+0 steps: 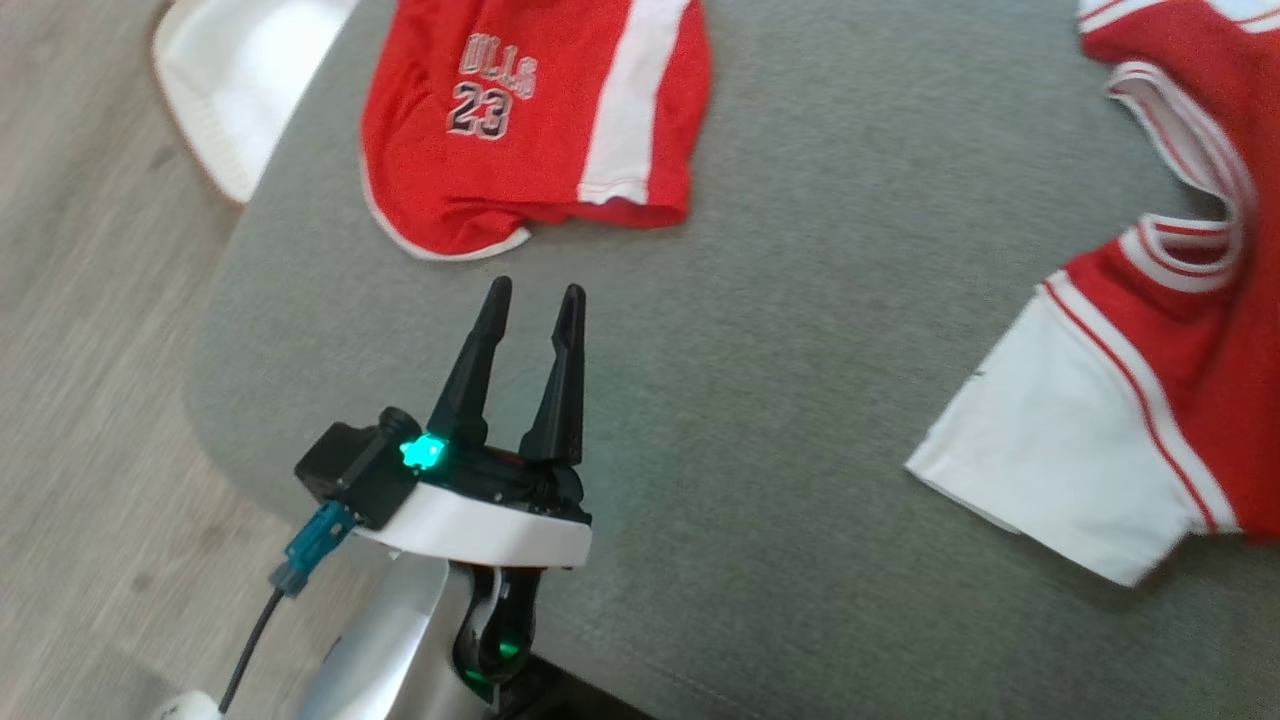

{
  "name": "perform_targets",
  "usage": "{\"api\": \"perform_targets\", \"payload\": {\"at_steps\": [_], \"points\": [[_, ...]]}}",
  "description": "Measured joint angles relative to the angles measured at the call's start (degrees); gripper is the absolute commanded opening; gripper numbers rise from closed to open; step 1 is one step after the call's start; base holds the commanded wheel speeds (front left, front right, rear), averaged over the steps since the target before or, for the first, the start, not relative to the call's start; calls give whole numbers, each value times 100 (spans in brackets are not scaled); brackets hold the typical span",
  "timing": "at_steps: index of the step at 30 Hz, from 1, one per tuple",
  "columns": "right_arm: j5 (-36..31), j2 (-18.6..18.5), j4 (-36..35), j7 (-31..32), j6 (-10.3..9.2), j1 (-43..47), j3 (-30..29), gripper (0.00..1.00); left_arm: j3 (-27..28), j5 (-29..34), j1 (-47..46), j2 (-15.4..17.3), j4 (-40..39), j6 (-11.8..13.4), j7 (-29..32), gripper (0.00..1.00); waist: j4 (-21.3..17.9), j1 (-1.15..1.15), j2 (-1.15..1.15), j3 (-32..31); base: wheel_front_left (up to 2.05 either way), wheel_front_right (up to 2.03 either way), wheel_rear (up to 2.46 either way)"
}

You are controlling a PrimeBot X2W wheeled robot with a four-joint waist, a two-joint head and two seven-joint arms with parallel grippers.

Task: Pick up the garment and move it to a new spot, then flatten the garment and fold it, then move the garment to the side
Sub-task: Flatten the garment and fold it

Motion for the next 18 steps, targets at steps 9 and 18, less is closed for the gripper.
{"api": "perform_targets", "payload": {"at_steps": [9, 18], "points": [[804, 690, 397, -1003, 0, 681, -26, 100, 294, 350, 18, 0, 52, 7, -9, 100, -600, 0, 0, -431, 0, 0, 0], [1716, 994, -606, -1203, 0, 2093, 847, 100, 731, 603, 438, 4, 70, -5, -15, 100, -1555, 0, 0, -1139, 0, 0, 0]]}}
